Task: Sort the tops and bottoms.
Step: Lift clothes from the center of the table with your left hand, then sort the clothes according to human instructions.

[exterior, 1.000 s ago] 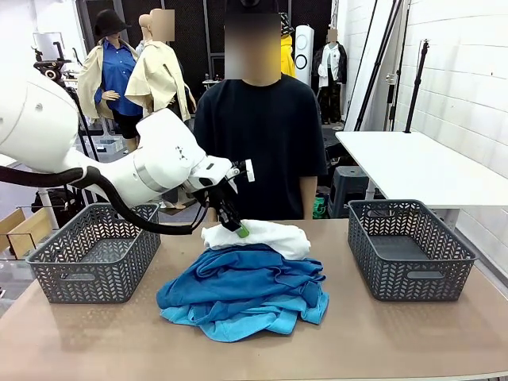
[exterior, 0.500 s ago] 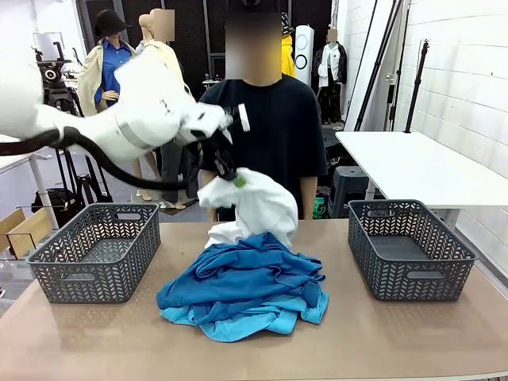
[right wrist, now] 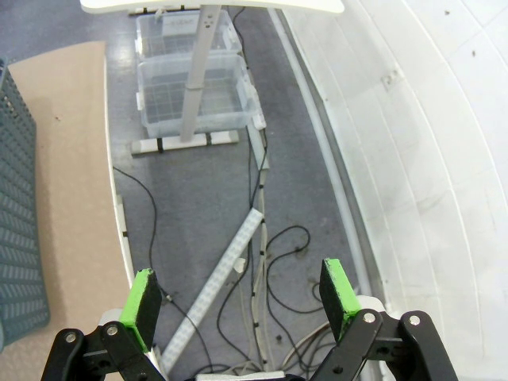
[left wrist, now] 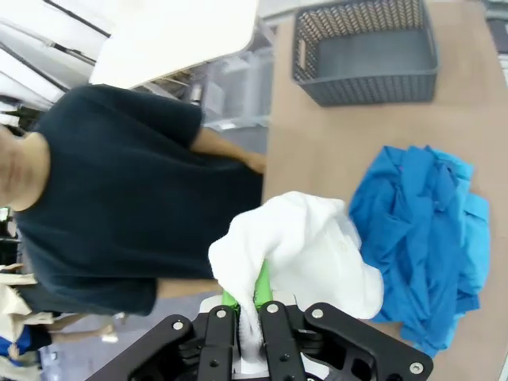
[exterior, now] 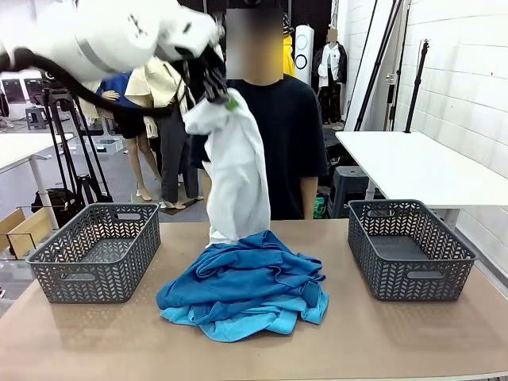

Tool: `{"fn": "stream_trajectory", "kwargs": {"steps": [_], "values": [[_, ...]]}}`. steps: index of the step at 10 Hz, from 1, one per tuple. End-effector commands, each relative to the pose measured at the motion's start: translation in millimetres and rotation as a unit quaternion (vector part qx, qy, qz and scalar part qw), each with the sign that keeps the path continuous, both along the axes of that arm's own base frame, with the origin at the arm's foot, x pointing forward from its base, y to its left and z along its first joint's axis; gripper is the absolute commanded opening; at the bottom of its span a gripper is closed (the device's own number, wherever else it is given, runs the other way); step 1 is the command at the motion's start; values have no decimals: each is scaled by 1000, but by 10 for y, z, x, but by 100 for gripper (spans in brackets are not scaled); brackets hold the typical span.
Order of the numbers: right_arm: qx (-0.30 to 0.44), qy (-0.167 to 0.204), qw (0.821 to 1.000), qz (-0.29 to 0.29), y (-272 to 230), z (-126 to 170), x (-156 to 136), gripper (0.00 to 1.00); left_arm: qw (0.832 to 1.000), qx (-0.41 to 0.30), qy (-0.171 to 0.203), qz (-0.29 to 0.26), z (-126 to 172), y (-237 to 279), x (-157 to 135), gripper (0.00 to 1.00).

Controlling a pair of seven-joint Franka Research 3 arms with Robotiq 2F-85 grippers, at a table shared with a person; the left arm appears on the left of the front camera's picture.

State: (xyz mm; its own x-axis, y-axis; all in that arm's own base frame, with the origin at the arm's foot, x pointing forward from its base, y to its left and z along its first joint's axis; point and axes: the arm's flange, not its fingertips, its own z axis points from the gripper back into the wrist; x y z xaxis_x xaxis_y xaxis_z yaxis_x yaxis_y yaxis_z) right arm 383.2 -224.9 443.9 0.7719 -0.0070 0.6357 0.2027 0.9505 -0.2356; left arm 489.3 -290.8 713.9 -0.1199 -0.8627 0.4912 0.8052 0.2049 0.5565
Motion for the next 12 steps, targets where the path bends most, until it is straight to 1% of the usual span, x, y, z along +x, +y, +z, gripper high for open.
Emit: {"fn": "stream_trajectory", "kwargs": {"steps": [1, 4, 5, 6, 7, 8, 9, 12], "values": [[-2, 4, 1000, 3, 3, -6, -3, 100, 999, 19, -28, 30, 557, -31, -149, 0], [-2, 4, 1000, 3, 3, -6, -3, 100, 994, 6, -72, 82, 1400, 101, -427, 0], [-2, 4, 1000, 3, 3, -6, -3, 100, 994, -5, -68, 86, 1556, 159, -496, 0], [-2, 4, 1000, 3, 3, -6, -3, 100, 992, -10, -77, 98, 1660, 194, -547, 0], [-2, 4, 1000, 3, 3, -6, -3, 100, 991, -30, -86, 99, 1824, 211, -654, 0], [-2, 4, 1000, 3, 3, -6, -3, 100, 990, -32, -95, 103, 1922, 194, -748, 0], [-2, 4, 1000, 3, 3, -6, -3, 100, 993, -16, -79, 87, 1698, 280, -654, 0], [-2, 4, 1000, 3, 3, -6, -3, 100, 993, -16, -79, 87, 1698, 280, -654, 0]]}}
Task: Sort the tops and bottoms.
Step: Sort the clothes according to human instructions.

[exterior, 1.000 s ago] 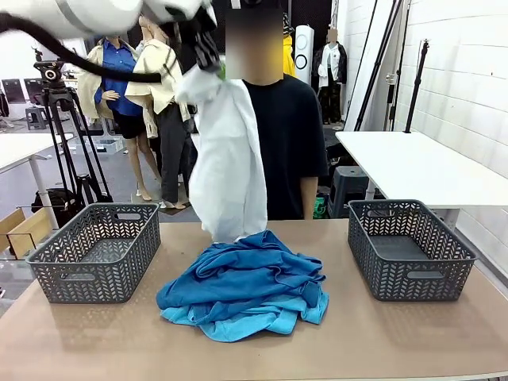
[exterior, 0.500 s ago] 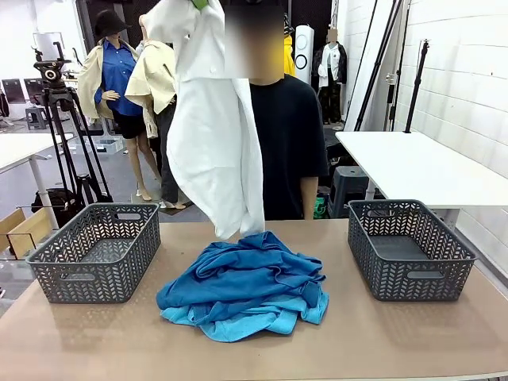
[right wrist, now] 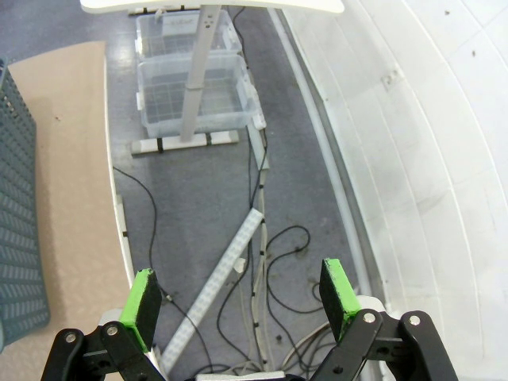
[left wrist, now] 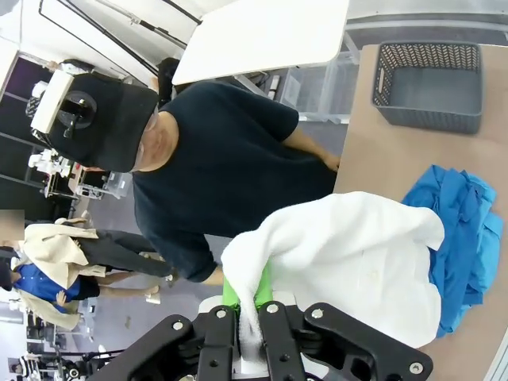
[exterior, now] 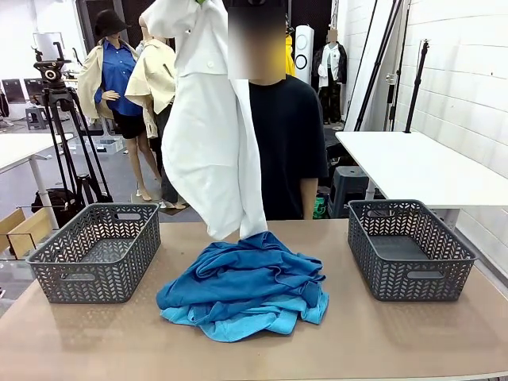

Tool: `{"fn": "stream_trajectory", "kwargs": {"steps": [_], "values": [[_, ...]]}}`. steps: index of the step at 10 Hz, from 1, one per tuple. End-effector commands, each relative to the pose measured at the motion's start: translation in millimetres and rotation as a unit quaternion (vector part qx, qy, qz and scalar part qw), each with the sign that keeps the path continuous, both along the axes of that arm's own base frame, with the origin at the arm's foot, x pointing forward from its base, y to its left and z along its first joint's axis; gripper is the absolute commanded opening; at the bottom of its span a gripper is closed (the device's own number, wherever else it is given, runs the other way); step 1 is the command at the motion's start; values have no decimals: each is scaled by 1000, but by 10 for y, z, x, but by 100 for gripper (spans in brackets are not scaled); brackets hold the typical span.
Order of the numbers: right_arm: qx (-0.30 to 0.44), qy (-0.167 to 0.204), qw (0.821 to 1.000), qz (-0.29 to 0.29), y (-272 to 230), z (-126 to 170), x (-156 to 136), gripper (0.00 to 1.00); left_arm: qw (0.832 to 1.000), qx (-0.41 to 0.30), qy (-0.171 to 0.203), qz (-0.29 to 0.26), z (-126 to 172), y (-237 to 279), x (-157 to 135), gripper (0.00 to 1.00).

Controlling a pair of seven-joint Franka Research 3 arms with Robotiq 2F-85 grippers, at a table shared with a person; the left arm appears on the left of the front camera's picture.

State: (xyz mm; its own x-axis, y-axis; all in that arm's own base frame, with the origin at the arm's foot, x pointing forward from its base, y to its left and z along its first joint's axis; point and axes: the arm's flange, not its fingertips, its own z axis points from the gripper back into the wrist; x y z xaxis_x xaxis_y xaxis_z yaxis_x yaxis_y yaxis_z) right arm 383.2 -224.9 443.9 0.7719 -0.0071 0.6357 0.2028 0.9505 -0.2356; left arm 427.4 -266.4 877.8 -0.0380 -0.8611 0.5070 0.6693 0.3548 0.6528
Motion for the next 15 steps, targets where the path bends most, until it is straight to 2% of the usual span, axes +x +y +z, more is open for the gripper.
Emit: {"fn": "stream_trajectory", "kwargs": {"steps": [1, 15], "values": [[-2, 4, 1000, 3, 3, -6, -3, 100, 1000, 1, -9, -1, 59, 35, -35, 0], [-2, 4, 1000, 3, 3, -6, -3, 100, 1000, 1, -9, -1, 59, 35, -35, 0]]}}
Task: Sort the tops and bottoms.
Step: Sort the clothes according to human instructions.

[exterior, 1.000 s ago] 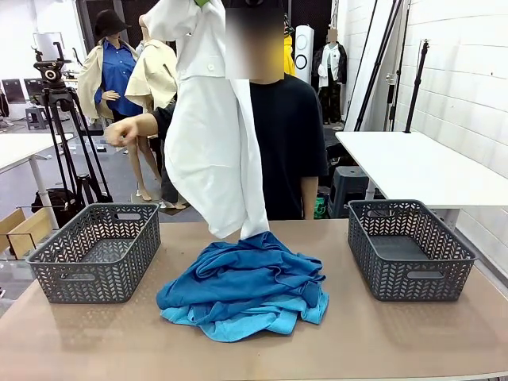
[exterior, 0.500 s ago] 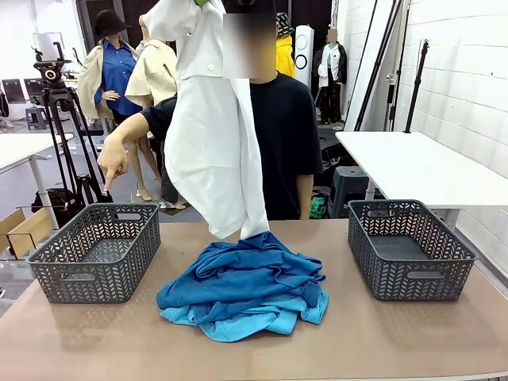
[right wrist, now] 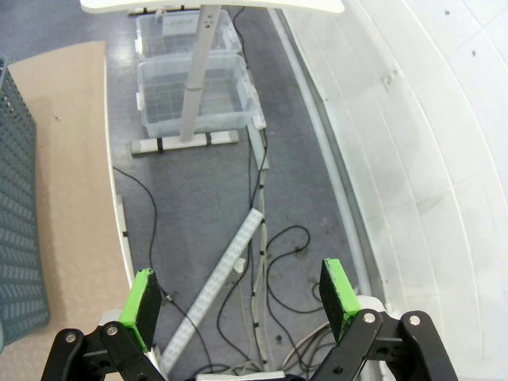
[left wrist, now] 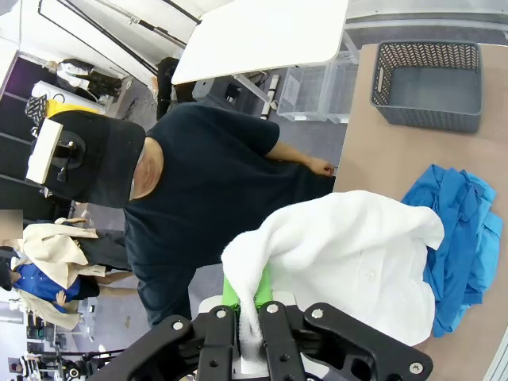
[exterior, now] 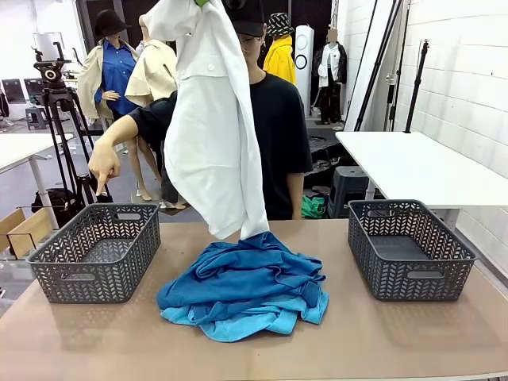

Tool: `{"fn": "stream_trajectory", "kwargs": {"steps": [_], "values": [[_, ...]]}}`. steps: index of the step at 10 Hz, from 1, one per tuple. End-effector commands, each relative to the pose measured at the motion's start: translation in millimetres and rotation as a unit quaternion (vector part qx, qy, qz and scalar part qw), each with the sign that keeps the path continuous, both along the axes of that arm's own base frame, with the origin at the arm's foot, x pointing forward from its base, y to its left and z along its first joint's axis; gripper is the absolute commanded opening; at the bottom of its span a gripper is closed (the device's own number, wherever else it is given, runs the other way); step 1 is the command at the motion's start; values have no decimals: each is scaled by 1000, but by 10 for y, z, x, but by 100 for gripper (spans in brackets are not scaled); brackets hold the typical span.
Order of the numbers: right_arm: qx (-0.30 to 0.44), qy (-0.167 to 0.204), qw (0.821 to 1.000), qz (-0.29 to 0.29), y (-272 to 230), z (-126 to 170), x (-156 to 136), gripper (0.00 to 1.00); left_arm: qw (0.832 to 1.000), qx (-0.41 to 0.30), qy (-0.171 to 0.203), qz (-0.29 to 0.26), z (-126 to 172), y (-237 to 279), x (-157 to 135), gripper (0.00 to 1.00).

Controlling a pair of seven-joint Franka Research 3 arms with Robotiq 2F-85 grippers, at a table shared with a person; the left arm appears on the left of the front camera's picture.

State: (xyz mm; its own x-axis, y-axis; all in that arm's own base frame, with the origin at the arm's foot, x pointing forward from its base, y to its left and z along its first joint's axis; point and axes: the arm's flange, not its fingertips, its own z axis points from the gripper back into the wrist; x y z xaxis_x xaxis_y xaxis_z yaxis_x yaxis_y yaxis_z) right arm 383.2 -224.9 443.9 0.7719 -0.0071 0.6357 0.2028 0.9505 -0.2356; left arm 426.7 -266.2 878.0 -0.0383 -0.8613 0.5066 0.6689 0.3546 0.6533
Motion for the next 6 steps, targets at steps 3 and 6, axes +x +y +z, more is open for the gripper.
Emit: {"fn": "stream_trajectory", "kwargs": {"steps": [3, 6], "values": [[-2, 4, 1000, 3, 3, -6, -3, 100, 1000, 1, -8, -1, 57, 34, -28, 0], [-2, 4, 1000, 3, 3, -6, -3, 100, 1000, 1, -8, -1, 57, 34, -28, 0]]}}
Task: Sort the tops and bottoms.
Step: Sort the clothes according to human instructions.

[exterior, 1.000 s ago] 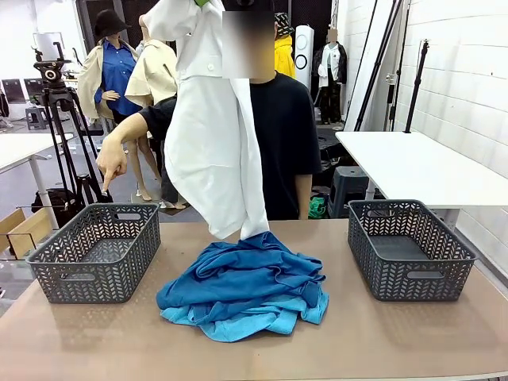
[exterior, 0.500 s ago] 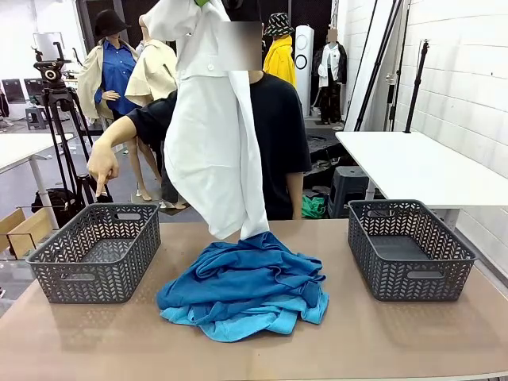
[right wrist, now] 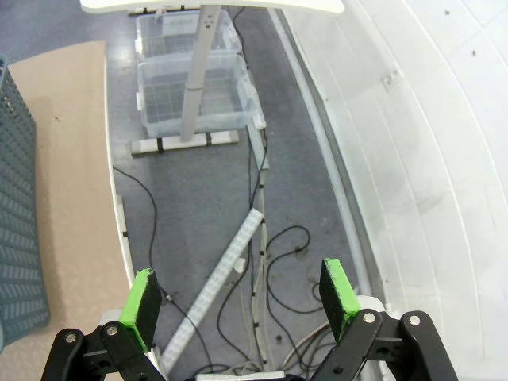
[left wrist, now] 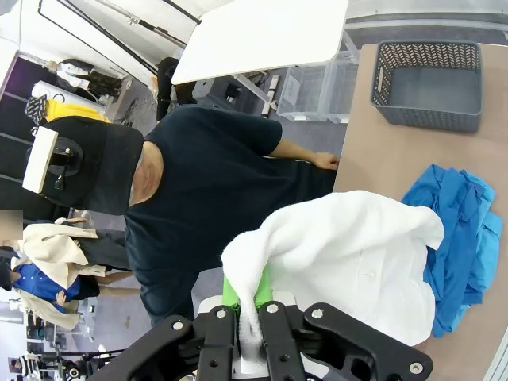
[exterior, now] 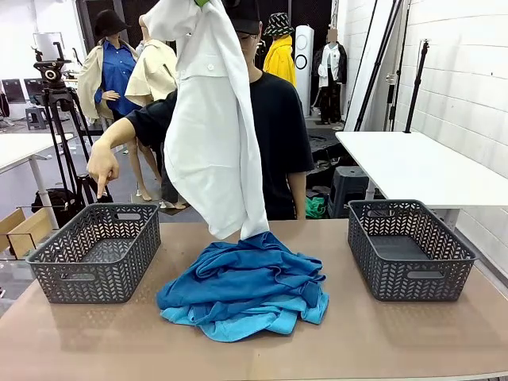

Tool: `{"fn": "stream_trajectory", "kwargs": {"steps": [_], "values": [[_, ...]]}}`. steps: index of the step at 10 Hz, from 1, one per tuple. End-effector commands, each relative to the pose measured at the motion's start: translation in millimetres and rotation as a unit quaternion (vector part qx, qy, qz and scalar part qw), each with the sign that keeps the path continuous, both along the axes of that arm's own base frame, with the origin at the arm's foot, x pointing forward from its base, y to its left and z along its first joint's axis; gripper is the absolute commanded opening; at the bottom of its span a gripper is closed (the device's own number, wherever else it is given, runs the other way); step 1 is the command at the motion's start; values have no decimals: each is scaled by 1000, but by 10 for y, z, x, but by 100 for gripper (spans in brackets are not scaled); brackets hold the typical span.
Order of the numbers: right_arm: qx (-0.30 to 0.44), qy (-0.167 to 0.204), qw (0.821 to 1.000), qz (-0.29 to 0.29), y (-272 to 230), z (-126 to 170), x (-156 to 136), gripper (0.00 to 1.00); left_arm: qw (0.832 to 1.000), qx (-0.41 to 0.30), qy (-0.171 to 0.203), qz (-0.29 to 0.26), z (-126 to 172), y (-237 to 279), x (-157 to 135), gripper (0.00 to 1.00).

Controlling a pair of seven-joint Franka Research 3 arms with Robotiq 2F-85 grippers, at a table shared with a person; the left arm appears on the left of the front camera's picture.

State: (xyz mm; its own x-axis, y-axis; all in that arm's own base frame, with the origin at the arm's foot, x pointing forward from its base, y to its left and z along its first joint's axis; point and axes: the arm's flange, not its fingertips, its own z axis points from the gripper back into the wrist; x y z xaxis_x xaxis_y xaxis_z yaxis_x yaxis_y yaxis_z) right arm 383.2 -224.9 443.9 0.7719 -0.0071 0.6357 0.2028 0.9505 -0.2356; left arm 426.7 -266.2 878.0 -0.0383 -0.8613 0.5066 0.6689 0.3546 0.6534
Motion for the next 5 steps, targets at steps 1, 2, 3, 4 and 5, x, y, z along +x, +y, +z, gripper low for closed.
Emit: {"fn": "stream_trajectory", "kwargs": {"steps": [1, 2, 3, 4, 5], "values": [[-2, 4, 1000, 3, 3, -6, -3, 100, 1000, 1, -8, -1, 57, 34, -28, 0], [-2, 4, 1000, 3, 3, -6, -3, 100, 1000, 1, -8, -1, 57, 34, -28, 0], [-2, 4, 1000, 3, 3, -6, -3, 100, 1000, 0, 0, 0, 0, 0, 0, 0], [-2, 4, 1000, 3, 3, -6, -3, 100, 998, 3, -30, 47, 193, 260, 150, 0], [-2, 4, 1000, 3, 3, -6, -3, 100, 996, -4, -36, 84, 388, 527, 261, 0]]}}
